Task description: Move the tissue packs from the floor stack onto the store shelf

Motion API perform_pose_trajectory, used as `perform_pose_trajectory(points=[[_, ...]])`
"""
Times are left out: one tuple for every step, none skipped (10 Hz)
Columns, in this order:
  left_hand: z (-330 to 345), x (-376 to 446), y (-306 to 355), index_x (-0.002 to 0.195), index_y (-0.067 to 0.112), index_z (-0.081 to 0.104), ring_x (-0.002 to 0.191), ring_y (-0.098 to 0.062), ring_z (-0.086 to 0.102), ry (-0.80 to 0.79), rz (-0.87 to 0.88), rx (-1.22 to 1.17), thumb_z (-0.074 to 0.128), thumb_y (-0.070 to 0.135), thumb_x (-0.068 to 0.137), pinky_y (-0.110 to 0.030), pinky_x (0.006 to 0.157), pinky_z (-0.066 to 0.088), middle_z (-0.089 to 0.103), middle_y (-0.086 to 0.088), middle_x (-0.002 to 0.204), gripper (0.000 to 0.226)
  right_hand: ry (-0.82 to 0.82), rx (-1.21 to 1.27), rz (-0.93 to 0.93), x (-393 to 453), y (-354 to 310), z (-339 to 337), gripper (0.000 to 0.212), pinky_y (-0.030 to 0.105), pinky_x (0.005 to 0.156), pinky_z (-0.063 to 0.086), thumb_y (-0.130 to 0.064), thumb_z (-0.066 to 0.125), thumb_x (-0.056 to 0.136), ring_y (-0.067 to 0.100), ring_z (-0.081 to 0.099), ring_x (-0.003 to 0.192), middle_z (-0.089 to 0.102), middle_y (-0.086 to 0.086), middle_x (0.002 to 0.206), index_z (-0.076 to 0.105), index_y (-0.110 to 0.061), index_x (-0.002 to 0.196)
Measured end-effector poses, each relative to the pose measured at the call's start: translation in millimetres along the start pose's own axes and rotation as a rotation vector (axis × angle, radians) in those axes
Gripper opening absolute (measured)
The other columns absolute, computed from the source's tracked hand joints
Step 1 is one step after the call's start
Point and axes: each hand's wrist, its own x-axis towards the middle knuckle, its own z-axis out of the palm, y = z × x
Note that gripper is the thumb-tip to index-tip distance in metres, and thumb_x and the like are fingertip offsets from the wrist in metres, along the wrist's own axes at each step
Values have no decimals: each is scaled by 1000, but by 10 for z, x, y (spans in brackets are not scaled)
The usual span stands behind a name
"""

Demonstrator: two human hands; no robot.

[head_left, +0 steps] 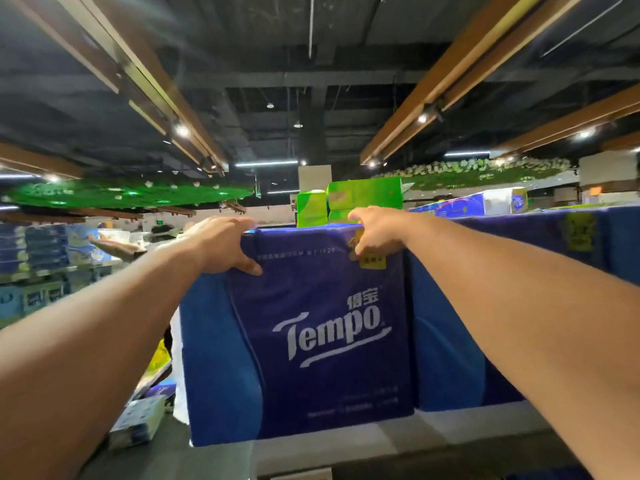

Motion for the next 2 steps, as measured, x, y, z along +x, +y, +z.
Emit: perform_pose_trajectory(points=[[-51, -48, 81, 148, 36, 38, 131, -27, 51, 8, -116, 116, 82, 70, 60, -47, 108, 31, 57, 3, 143, 104, 74, 16, -34, -71, 70, 24, 81, 45, 116, 31, -45, 74, 85, 28, 39, 142, 42, 4, 155, 34, -27, 153], [-48, -260, 332, 144, 32, 39, 132, -34, 40, 216, -206, 187, 86, 66, 57, -56, 106, 29, 48, -4, 144, 104, 295, -103, -86, -244, 61, 166, 73, 56, 122, 7, -43, 64, 91, 29, 22, 149, 36, 8, 156, 31, -28, 154]])
